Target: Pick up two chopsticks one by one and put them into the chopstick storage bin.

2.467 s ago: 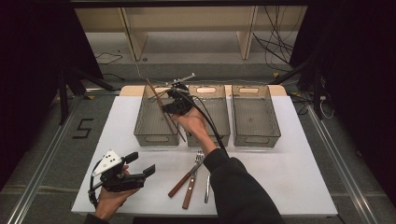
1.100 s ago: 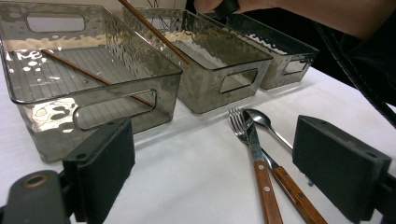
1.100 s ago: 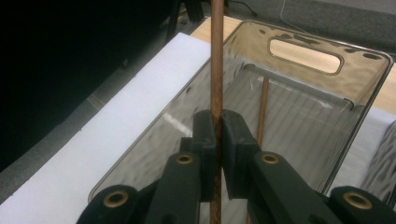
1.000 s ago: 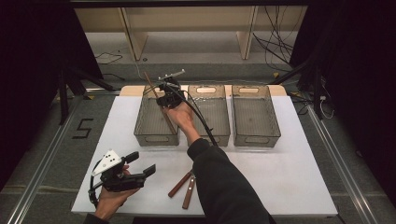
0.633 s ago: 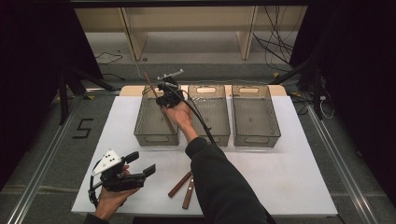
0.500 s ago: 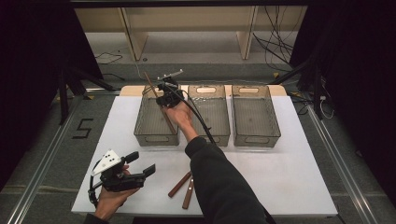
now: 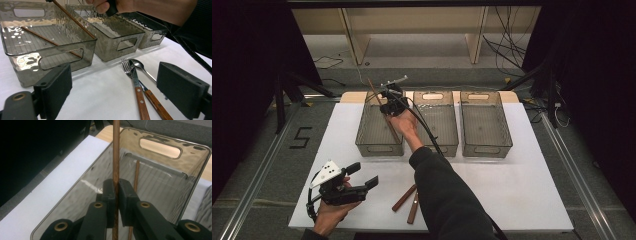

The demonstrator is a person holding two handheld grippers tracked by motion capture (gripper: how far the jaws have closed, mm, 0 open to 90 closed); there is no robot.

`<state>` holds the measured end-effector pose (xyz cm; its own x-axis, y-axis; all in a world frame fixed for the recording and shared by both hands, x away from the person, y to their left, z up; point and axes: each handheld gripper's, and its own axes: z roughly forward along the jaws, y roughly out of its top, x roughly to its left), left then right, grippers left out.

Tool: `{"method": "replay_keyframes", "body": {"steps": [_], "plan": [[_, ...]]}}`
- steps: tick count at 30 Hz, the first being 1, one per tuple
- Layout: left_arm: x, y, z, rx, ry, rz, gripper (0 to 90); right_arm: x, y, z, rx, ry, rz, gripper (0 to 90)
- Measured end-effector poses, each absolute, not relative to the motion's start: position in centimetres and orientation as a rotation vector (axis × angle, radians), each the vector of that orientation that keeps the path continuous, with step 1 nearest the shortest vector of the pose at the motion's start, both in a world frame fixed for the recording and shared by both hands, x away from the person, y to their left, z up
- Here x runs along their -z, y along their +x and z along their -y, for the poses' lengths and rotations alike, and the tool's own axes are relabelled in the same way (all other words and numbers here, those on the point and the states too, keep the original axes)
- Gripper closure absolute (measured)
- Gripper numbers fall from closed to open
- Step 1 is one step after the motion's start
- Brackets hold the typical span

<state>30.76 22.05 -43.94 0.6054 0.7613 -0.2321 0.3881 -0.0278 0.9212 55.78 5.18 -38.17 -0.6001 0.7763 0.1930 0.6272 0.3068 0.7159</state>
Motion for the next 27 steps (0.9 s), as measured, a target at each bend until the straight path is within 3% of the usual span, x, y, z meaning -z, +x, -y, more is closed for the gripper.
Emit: {"method": "replay_keyframes", "body": {"steps": [5,6,15,27], "plan": [[43.9,30.7,-22.1,-0.39,1.641,-0.97,12.7,38.6,56.0,-5.3,-1.146,1.314,-2.383,84.2],[43.9,30.8,-22.1,-0.39,1.642,-0.97,12.7,38.8,56.1,-5.2,-1.14,1.334,-2.392,74.7],[44.0,30.8,-22.1,-0.389,1.648,-0.97,12.7,37.3,55.3,-4.6,-1.194,1.3,-2.392,55.2],[44.1,30.8,-22.1,-0.388,1.651,-0.977,12.7,34.8,52.4,-1.2,-1.246,1.186,-2.45,40.8]]}}
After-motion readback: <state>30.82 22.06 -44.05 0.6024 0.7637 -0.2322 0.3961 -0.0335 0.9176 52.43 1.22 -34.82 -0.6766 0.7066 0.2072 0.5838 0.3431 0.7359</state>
